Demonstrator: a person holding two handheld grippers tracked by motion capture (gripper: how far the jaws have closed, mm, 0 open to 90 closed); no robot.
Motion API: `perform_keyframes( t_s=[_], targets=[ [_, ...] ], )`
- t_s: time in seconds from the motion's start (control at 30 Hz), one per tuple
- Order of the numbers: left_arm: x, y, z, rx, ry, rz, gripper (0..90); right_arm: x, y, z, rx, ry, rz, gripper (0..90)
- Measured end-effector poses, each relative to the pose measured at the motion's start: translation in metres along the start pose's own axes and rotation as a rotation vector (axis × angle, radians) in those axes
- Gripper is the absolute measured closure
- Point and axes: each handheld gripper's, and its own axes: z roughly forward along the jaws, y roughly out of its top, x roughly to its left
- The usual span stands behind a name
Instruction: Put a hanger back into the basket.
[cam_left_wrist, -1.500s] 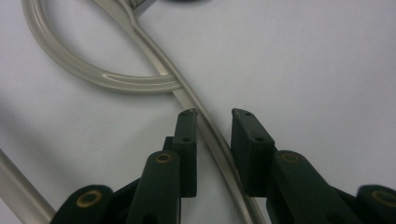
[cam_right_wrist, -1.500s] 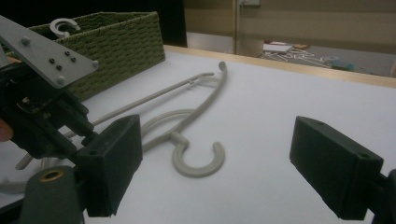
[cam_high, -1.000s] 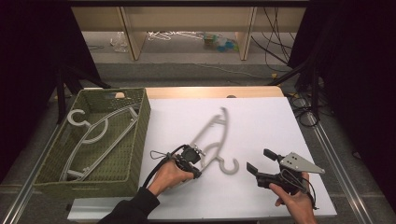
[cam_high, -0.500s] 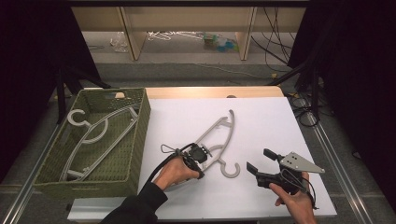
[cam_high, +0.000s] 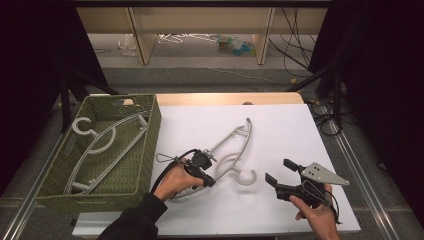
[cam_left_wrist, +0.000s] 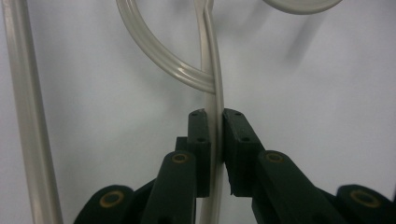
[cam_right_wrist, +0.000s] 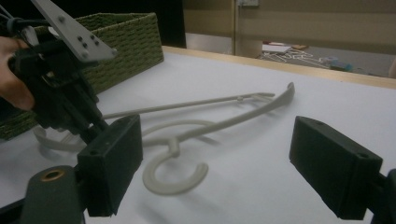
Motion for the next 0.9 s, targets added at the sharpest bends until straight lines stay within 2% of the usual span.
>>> perform_keyframes(
  t_s=[0.07, 0.1, 0.13, 0.17, 0.2, 0.3, 0.33, 0.4, 0.43, 0.47, 0.5, 0.53, 0.57, 0.6, 0.73, 0.83, 0.9],
  targets=[
    [0.003, -0.004, -0.010, -0.018, -0.015, 0.000, 81.4, 0.000, 0.000, 0.000, -0.006, -0.001, 0.003, 18.2],
    [0.003, -0.007, -0.015, -0.031, -0.019, -0.019, 81.4, 0.000, 0.000, 0.000, -0.007, -0.002, 0.003, 18.1],
    [0.004, -0.010, -0.020, -0.047, -0.021, -0.021, 81.4, 0.000, 0.000, 0.000, -0.006, -0.003, 0.003, 18.2],
    [0.004, -0.013, -0.024, -0.051, -0.028, -0.023, 81.4, 0.000, 0.000, 0.000, 0.005, 0.008, 0.007, 18.2],
    [0.003, -0.015, -0.027, -0.077, -0.032, -0.028, 81.4, 0.001, -0.001, 0.001, -0.007, 0.018, 0.012, 18.1],
    [0.001, -0.022, -0.034, -0.103, -0.055, -0.043, 81.4, 0.003, -0.002, 0.005, 0.000, 0.047, 0.050, 18.1],
    [0.001, -0.024, -0.036, -0.109, -0.059, -0.044, 81.4, 0.003, -0.003, 0.006, 0.008, 0.038, 0.036, 18.1],
    [-0.001, -0.027, -0.040, -0.120, -0.061, -0.034, 81.4, 0.005, -0.003, 0.007, 0.026, 0.056, 0.032, 18.2],
    [-0.002, -0.028, -0.042, -0.120, -0.062, -0.026, 81.4, 0.006, -0.003, 0.008, 0.010, 0.066, 0.037, 18.3],
    [-0.003, -0.028, -0.043, -0.126, -0.064, -0.028, 81.4, 0.006, -0.003, 0.008, 0.019, 0.065, 0.034, 18.4],
    [-0.005, -0.029, -0.043, -0.149, -0.070, -0.046, 81.4, 0.006, -0.003, 0.009, 0.014, 0.070, 0.035, 18.6],
    [-0.005, -0.028, -0.046, -0.143, -0.067, -0.031, 81.4, 0.006, -0.003, 0.008, 0.015, 0.069, 0.032, 18.7],
    [-0.006, -0.028, -0.047, -0.153, -0.078, -0.039, 81.4, 0.005, -0.003, 0.008, 0.014, 0.067, 0.032, 18.8],
    [-0.008, -0.028, -0.049, -0.173, -0.079, -0.064, 81.4, 0.005, -0.003, 0.008, 0.012, 0.065, 0.032, 18.8],
    [-0.008, -0.028, -0.061, -0.225, -0.106, -0.099, 81.4, 0.004, -0.003, 0.006, 0.022, 0.056, 0.025, 18.8],
    [-0.010, -0.028, -0.073, -0.244, -0.117, -0.096, 81.4, 0.004, -0.003, 0.006, 0.024, 0.055, 0.027, 18.8],
    [-0.011, -0.028, -0.082, -0.278, -0.126, -0.105, 81.4, 0.004, -0.003, 0.006, 0.021, 0.054, 0.026, 18.8]
  ],
)
